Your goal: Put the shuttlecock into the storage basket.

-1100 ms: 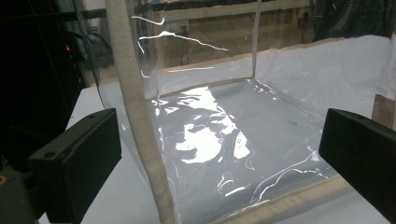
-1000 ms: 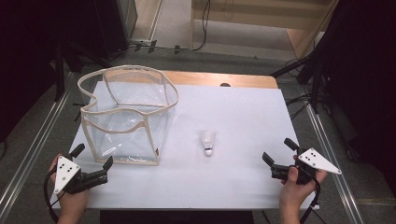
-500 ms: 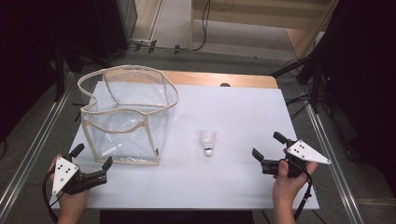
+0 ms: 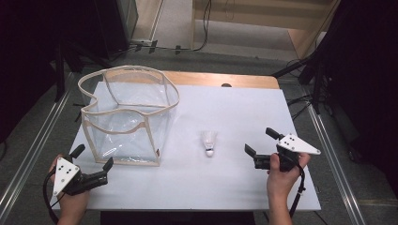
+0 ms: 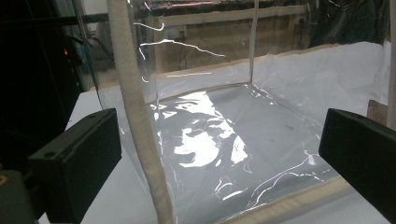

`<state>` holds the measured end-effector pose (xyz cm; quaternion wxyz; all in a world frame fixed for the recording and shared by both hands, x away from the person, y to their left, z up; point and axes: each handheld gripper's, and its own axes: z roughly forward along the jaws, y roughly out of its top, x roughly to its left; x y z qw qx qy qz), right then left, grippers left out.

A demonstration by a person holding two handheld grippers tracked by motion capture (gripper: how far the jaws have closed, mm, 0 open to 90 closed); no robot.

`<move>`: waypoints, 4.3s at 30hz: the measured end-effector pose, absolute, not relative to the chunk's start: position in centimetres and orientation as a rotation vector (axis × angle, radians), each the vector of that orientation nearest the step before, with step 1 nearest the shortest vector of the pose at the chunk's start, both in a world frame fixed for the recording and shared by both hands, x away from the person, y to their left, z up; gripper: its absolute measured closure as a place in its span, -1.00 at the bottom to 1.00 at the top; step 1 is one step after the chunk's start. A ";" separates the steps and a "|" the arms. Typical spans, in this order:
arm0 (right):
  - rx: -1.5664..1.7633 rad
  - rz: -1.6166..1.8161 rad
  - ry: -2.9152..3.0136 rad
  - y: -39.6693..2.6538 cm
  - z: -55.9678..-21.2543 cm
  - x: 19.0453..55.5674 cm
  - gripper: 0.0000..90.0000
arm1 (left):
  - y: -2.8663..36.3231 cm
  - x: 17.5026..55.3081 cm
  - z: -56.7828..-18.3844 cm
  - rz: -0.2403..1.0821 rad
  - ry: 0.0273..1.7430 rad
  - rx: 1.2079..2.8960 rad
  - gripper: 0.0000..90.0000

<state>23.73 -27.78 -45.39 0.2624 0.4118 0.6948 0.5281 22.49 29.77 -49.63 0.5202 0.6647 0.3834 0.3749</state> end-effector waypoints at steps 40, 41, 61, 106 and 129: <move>1.253 1.112 2.255 -21.9 -46.7 30.6 0.83 | 29.7 22.5 -49.6 0.902 0.917 1.599 -1.00; 1.266 1.094 2.269 -21.6 -46.9 30.9 0.94 | 29.7 22.5 -49.6 0.902 0.916 1.599 -1.00; 1.287 1.008 2.359 -18.6 -49.3 33.8 0.95 | 29.8 22.5 -49.6 0.898 0.914 1.596 -1.00; 1.062 1.137 2.506 -13.5 -47.4 31.8 0.64 | 29.8 22.5 -49.6 0.893 0.912 1.598 -1.00; 1.143 1.107 2.511 -14.1 -46.3 29.5 -1.00 | 29.7 22.5 -49.6 0.894 0.914 1.600 -1.00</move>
